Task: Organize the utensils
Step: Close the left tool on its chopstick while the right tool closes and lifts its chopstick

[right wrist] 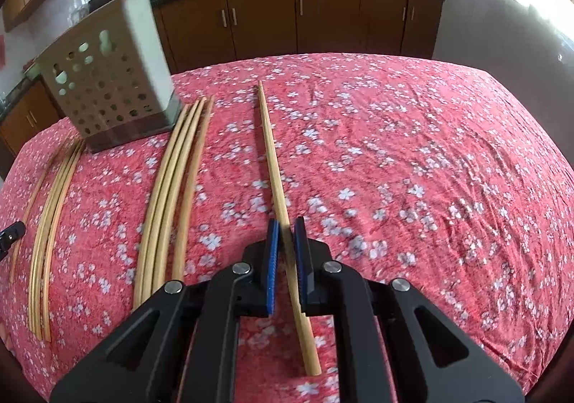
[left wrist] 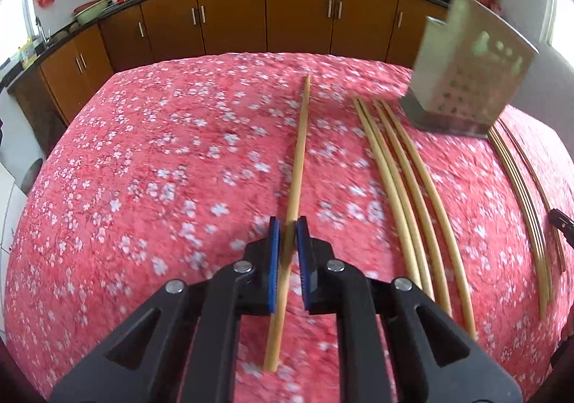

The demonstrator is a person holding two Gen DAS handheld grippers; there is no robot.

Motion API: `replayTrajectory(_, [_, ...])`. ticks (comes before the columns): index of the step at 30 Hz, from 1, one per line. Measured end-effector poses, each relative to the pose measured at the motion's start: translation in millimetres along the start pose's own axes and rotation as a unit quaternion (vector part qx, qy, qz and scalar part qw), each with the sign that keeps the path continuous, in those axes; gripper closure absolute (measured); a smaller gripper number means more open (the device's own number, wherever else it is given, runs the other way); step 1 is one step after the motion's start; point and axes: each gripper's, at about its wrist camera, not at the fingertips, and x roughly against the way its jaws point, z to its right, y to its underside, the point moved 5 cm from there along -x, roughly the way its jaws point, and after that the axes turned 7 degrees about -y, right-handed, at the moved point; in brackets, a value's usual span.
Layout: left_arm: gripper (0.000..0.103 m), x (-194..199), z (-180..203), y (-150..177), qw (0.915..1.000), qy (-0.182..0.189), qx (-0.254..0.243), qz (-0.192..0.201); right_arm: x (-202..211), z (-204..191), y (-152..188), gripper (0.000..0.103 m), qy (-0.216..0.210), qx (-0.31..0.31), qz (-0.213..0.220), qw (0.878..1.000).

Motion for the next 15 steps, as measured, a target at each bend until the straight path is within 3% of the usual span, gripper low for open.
replayTrajectory(10, [0.090,5.9,-6.9,8.8,0.9999,0.013,-0.002,0.006,-1.3,13.2,-9.3,0.093,-0.007,-0.011,0.003,1.000])
replayTrajectory(15, [0.090,11.7,-8.6,16.5,0.9999,0.009,-0.010,0.006,10.1,9.2,7.5,0.093,-0.010,-0.006,0.005,1.000])
